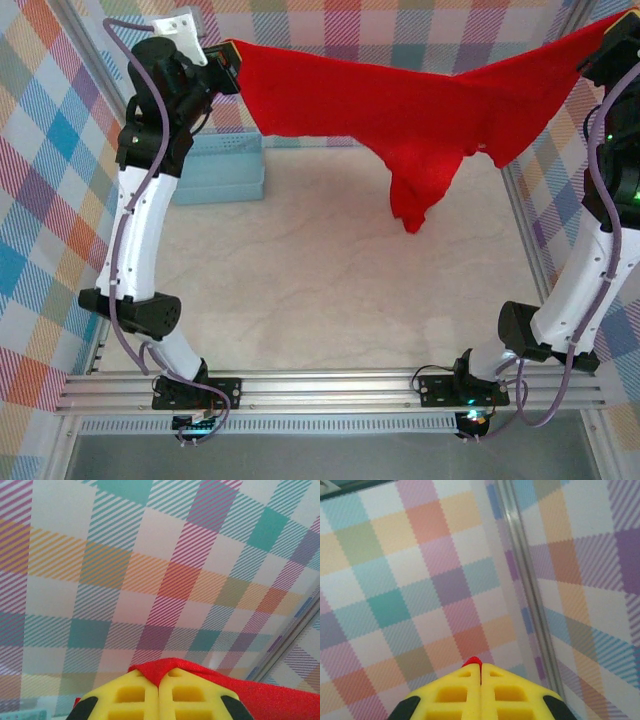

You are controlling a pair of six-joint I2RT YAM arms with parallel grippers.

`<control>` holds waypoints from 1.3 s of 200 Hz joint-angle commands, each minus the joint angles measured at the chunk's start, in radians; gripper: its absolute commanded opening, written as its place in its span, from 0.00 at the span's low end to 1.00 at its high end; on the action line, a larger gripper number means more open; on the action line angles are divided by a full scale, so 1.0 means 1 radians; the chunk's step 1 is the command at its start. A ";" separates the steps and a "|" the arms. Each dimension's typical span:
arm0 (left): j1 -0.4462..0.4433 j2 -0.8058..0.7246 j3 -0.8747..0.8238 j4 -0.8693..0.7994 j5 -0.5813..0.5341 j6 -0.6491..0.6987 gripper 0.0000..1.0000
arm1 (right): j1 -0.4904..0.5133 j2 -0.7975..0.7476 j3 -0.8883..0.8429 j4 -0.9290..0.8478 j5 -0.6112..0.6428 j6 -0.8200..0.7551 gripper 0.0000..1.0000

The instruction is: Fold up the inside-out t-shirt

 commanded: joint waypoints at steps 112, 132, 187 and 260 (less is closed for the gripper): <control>-0.020 -0.648 -1.185 0.266 0.192 -0.113 0.00 | 0.000 -0.663 -1.031 -0.236 -0.061 0.134 0.00; -0.020 -0.779 -1.236 0.243 0.175 -0.153 0.00 | -0.001 -0.687 -0.878 -0.293 -0.017 0.126 0.00; -0.020 -0.955 -1.090 0.080 0.149 -0.149 0.00 | -0.002 -0.698 -0.568 -0.277 0.054 0.059 0.00; -0.020 -0.629 -0.842 0.068 0.082 -0.110 0.00 | -0.001 -0.498 -0.540 -0.106 0.023 0.038 0.00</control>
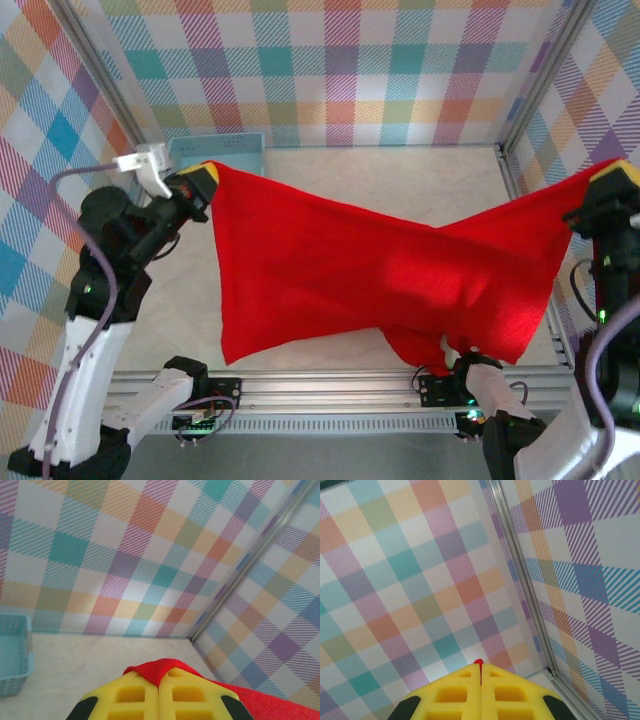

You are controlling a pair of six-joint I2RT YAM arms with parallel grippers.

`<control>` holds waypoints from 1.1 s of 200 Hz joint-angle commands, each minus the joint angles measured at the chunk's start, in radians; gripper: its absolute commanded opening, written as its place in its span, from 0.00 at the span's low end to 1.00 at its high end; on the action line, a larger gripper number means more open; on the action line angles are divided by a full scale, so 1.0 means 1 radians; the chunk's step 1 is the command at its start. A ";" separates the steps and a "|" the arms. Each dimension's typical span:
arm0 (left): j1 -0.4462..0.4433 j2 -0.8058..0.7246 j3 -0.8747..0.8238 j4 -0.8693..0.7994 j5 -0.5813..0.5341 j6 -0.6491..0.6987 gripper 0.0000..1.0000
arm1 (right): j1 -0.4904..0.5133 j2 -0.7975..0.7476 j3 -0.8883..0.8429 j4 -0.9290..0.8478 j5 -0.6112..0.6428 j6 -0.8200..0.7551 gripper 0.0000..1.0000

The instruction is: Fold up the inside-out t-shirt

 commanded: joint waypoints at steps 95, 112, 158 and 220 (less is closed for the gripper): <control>0.080 1.075 1.158 -0.146 -0.101 0.050 0.00 | -0.001 0.749 0.433 0.352 -0.154 0.035 0.00; 0.102 1.186 1.403 -0.132 -0.038 0.029 0.00 | -0.001 0.820 0.604 0.376 -0.165 0.032 0.00; 0.128 1.132 1.472 0.008 0.020 0.026 0.00 | -0.001 0.670 0.470 0.651 -0.118 0.004 0.00; 0.128 0.793 0.900 0.202 0.134 0.145 0.00 | -0.002 0.512 0.275 0.563 -0.224 -0.005 0.00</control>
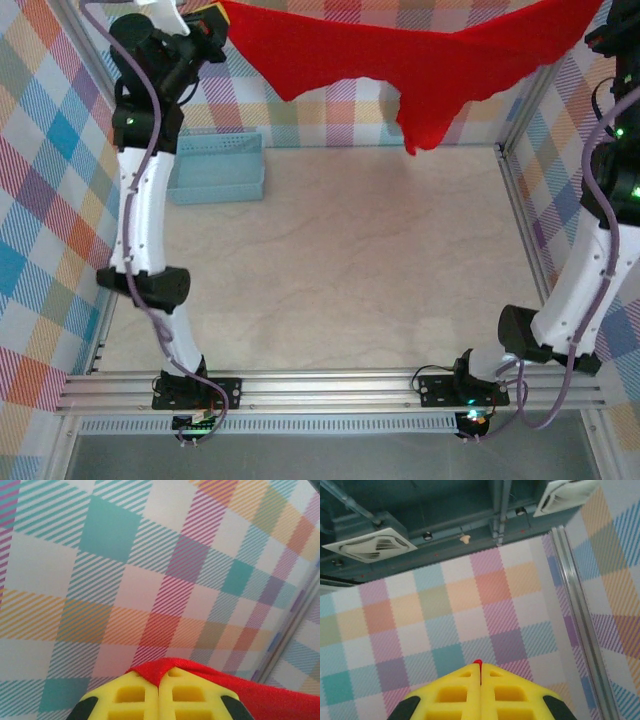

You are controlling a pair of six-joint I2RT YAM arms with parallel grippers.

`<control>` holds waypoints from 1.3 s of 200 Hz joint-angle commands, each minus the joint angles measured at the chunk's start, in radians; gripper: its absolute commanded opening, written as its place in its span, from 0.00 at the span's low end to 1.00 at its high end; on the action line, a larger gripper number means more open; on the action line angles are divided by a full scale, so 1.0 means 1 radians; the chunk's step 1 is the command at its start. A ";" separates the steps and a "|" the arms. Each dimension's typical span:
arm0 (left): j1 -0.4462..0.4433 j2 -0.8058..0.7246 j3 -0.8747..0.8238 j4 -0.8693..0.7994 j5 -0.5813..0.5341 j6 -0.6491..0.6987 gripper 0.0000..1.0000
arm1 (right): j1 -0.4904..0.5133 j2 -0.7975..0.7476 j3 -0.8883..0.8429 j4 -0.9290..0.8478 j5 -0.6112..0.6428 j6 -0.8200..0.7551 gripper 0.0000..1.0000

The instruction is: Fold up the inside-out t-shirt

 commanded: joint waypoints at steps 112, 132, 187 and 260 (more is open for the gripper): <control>-0.295 -0.645 -1.752 0.423 -0.071 -0.033 0.00 | -0.002 -0.733 -1.561 -0.392 -0.093 0.253 0.00; -0.307 -0.770 -1.894 0.354 -0.155 -0.157 0.00 | -0.002 -0.803 -1.632 -0.533 -0.077 0.276 0.00; -0.324 -1.108 -2.083 0.121 -0.243 -0.296 0.00 | -0.002 -1.066 -1.723 -0.767 0.037 0.423 0.00; -0.348 -1.391 -2.152 -0.146 -0.304 -0.409 0.00 | -0.001 -1.179 -1.589 -0.943 0.243 0.467 0.00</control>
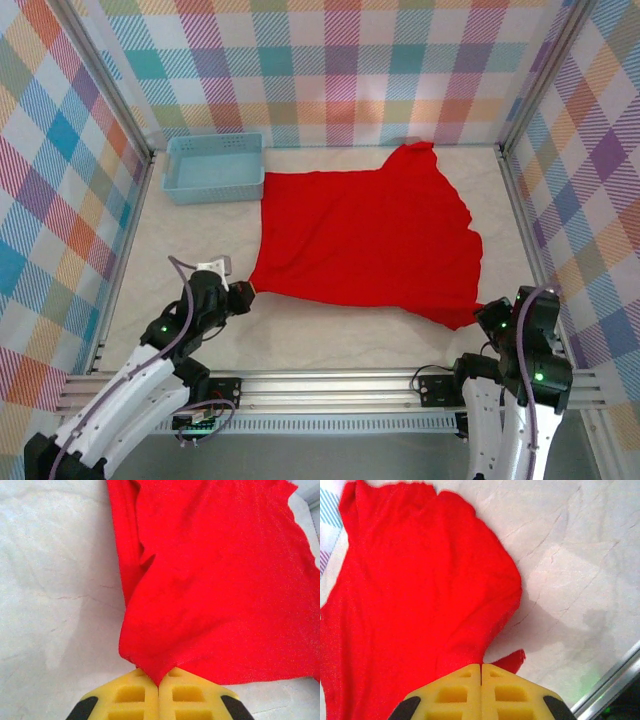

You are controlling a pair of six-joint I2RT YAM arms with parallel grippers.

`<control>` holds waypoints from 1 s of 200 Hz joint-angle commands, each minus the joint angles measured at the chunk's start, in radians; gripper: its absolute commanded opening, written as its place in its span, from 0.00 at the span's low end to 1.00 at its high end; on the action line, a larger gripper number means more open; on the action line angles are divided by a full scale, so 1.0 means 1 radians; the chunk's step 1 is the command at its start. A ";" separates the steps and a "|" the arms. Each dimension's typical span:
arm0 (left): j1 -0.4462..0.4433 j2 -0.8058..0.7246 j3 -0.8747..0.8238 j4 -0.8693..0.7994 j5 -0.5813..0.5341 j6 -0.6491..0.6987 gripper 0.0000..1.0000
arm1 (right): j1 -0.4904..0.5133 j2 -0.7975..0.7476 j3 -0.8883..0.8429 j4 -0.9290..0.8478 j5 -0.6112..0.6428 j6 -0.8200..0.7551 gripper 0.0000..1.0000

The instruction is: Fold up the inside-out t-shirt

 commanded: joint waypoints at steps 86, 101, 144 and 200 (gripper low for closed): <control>-0.027 0.269 0.083 -0.022 -0.085 -0.059 0.00 | -0.002 0.353 0.063 0.288 0.032 -0.126 0.00; -0.025 0.370 0.160 -0.034 -0.158 -0.050 0.00 | -0.002 0.454 0.071 0.359 0.013 -0.145 0.00; -0.014 0.656 0.349 0.006 -0.259 -0.028 0.00 | 0.020 0.738 0.187 0.471 0.014 -0.157 0.00; 0.030 0.895 0.496 0.003 -0.322 -0.050 0.00 | 0.104 1.022 0.383 0.515 0.079 -0.189 0.00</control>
